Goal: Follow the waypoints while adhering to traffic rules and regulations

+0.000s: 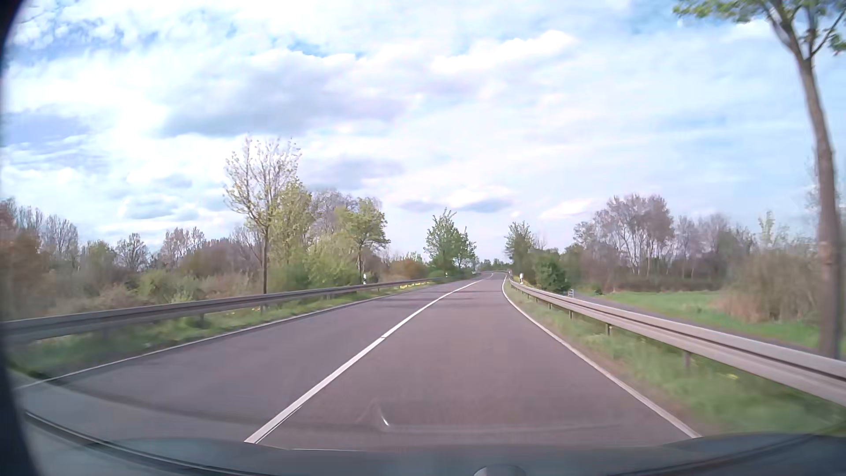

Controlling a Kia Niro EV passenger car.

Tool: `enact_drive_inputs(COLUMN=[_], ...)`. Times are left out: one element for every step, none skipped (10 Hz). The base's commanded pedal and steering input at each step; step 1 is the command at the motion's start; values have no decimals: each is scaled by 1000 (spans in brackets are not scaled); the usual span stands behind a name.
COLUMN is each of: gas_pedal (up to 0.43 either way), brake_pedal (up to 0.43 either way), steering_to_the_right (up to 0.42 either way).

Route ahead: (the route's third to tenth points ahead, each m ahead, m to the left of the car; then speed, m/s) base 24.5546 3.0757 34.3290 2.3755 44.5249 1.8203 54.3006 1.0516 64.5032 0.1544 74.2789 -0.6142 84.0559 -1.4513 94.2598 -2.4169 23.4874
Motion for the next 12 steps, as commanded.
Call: enact_drive_inputs(gas_pedal=[0, 0, 0, 0, 0, 0, 0, 0, 0, 0, 0, 0], brake_pedal=[0, 0, 0, 0, 0, 0, 0, 0, 0, 0, 0, 0], steering_to_the_right=[14, 12, 11, 11, 10, 10, 10, 9, 9, 10, 10, 10])
